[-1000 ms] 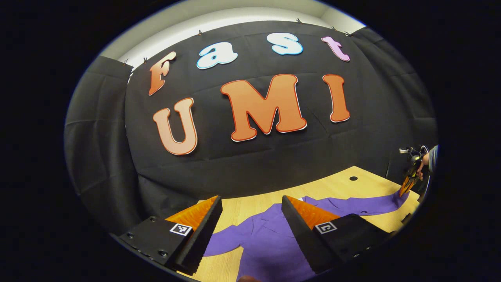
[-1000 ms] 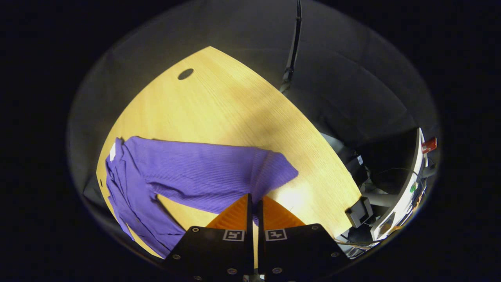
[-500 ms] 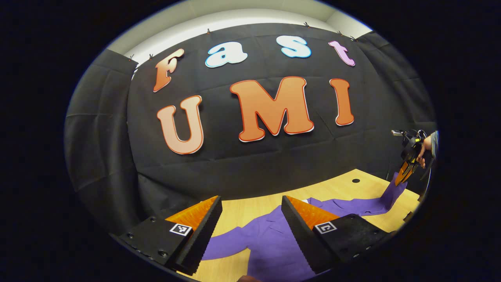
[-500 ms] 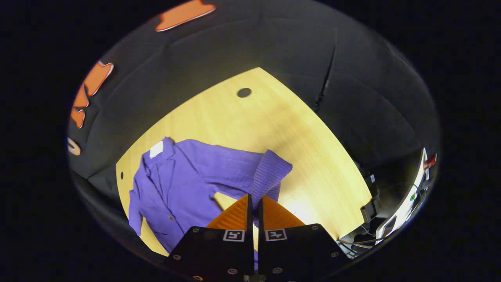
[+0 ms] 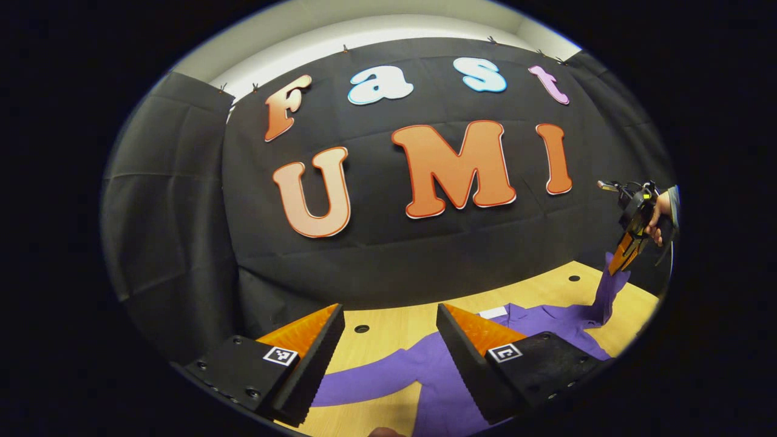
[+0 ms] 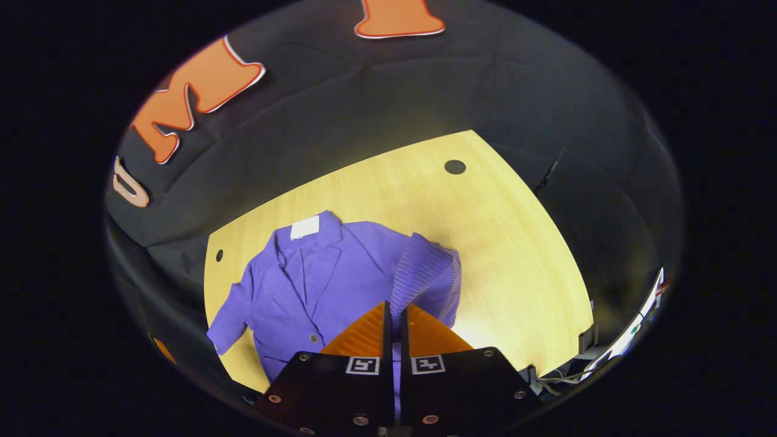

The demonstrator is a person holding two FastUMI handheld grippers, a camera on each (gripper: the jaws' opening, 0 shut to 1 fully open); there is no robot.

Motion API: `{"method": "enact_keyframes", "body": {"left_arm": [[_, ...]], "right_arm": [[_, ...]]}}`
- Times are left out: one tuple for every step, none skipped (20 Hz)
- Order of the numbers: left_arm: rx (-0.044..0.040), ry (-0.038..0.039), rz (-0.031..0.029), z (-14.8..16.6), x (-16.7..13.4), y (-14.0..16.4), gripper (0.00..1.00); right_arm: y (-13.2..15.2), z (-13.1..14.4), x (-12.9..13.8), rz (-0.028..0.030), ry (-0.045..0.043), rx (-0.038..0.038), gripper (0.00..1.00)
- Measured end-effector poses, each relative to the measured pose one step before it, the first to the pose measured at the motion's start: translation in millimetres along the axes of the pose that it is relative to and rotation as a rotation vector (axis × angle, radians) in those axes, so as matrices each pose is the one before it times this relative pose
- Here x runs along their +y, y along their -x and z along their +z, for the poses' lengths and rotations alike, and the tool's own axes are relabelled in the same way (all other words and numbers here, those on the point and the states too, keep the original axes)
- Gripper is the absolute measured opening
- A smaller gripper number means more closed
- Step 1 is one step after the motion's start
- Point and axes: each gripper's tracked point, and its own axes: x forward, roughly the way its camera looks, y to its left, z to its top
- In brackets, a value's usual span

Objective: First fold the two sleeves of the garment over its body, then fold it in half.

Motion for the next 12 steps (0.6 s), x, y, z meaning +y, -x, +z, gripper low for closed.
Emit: {"method": "enact_keyframes", "body": {"left_arm": [[0.0051, 0.00871, 0.00898, -2.83, 7.46, -0.68, 0.98], [0.00685, 0.01048, 0.00966, -3.59, 8.18, -0.9, 0.98], [0.00908, 0.01181, 0.00863, -4.09, 7.4, 0.12, 0.98], [0.01075, 0.0117, 0.00748, -7.29, 5.2, -2.1, 0.98], [0.00572, 0.00891, 0.00637, -3.84, 7.24, -0.1, 0.98], [0.00235, 0.00252, 0.00868, -2.67, 9.68, 1.43, 0.98], [0.00049, 0.00188, 0.01001, -3.02, 8.12, -0.01, 0.98], [0.00075, 0.00268, 0.01118, -6.63, 9.72, 0.32, 0.98], [0.00463, 0.00207, 0.01388, -4.76, 11.12, -0.69, 0.98], [0.00842, -0.00234, 0.01767, -5.98, 11.81, -1.73, 0.98], [0.00599, 0.0019, 0.01822, -4.36, 13.25, -1.35, 0.98], [0.00772, 0.00592, 0.01138, -6.3, 11.3, -0.79, 0.98]], "right_arm": [[0.73, 0.16, 11.17, 0.00984, 0.00966, -0.00214, 0.04], [0.2, 2.79, 12.0, 0.01175, 0.00838, -0.008, 0.05], [-0.46, 0.09, 12.51, 0.01067, 0.00806, -0.0014, 0.05], [-0.49, -0.1, 13.79, 0.0162, 0.00932, 0.00221, 0.05], [0.17, -1.02, 13.97, 0.01578, 0.01523, 0.00286, 0.05], [-2.33, -0.15, 13.32, 0.01027, 0.02386, 0.00424, 0.05], [-1.43, -0.76, 13.81, 0.00624, 0.01816, 0.00247, 0.05], [-1.79, -0.06, 14.57, 0.01195, 0.01636, -0.00001, 0.05], [-3.27, 0.07, 15.64, 0.01813, 0.01508, 0.00121, 0.05], [-2.25, -0.5, 16.25, 0.01819, 0.01274, 0.00054, 0.05], [-2.84, -1.24, 14.74, 0.0128, 0.01107, 0.00387, 0.05], [-2.38, -1.43, 11.91, 0.00877, 0.01706, 0.00582, 0.05]]}}
